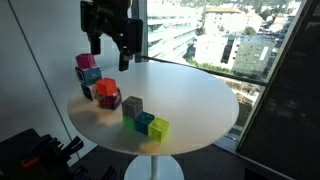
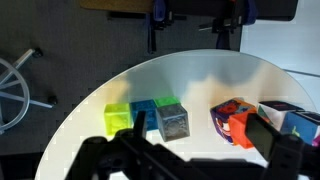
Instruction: Put the yellow block on the grey block
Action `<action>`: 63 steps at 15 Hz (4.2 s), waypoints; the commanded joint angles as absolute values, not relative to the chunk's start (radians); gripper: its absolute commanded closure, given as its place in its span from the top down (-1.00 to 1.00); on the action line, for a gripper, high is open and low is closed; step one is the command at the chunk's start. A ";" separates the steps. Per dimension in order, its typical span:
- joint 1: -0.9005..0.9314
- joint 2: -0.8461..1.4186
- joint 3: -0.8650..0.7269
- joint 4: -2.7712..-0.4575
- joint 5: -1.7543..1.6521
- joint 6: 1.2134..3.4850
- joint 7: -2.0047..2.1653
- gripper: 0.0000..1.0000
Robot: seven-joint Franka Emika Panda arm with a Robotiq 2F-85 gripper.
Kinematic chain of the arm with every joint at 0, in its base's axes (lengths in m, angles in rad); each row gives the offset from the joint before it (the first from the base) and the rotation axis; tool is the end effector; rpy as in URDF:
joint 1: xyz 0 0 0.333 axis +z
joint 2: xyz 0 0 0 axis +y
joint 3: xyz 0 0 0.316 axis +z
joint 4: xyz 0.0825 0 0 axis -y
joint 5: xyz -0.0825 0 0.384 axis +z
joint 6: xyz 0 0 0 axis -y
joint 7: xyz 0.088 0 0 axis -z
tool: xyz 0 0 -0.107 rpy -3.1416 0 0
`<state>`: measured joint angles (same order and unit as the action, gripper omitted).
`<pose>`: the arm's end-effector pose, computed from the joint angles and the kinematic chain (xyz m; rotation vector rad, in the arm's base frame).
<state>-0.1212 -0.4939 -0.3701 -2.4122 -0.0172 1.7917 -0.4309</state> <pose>0.3402 -0.1920 0.4665 -2.9331 0.0014 0.1080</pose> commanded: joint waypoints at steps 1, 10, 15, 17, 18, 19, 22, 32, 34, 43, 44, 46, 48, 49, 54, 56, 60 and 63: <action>-0.144 -0.454 -0.352 -2.403 -0.031 1.844 -0.447 1.00; -0.157 -0.391 -0.341 -2.442 -0.097 2.020 -0.467 1.00; -0.167 -0.382 -0.346 -2.492 -0.105 2.144 -0.463 1.00; -0.173 -0.382 -0.343 -2.497 -0.102 2.151 -0.452 1.00; -0.176 -0.384 -0.339 -2.492 -0.098 2.126 -0.441 1.00; -0.171 -0.373 -0.341 -2.491 -0.084 2.134 -0.446 1.00; -0.172 -0.371 -0.340 -2.492 -0.085 2.134 -0.446 1.00; -0.206 -0.314 -0.347 -2.497 -0.113 2.192 -0.438 1.00; -0.222 -0.301 -0.352 -2.503 -0.113 2.227 -0.438 1.00; -0.266 -0.223 -0.368 -2.533 -0.108 2.337 -0.461 1.00; -0.266 -0.210 -0.368 -2.532 -0.107 2.344 -0.465 1.00; -0.267 -0.186 -0.367 -2.531 -0.110 2.355 -0.473 1.00; -0.267 -0.161 -0.366 -2.530 -0.113 2.368 -0.490 1.00; -0.267 -0.148 -0.365 -2.529 -0.113 2.376 -0.502 1.00; -0.271 -0.101 -0.362 -2.526 -0.116 2.415 -0.562 1.00; -0.271 -0.095 -0.361 -2.522 -0.105 2.419 -0.575 1.00; -0.268 -0.098 -0.353 -2.533 -0.091 2.409 -0.548 1.00; -0.269 -0.092 -0.352 -2.533 -0.096 2.413 -0.543 1.00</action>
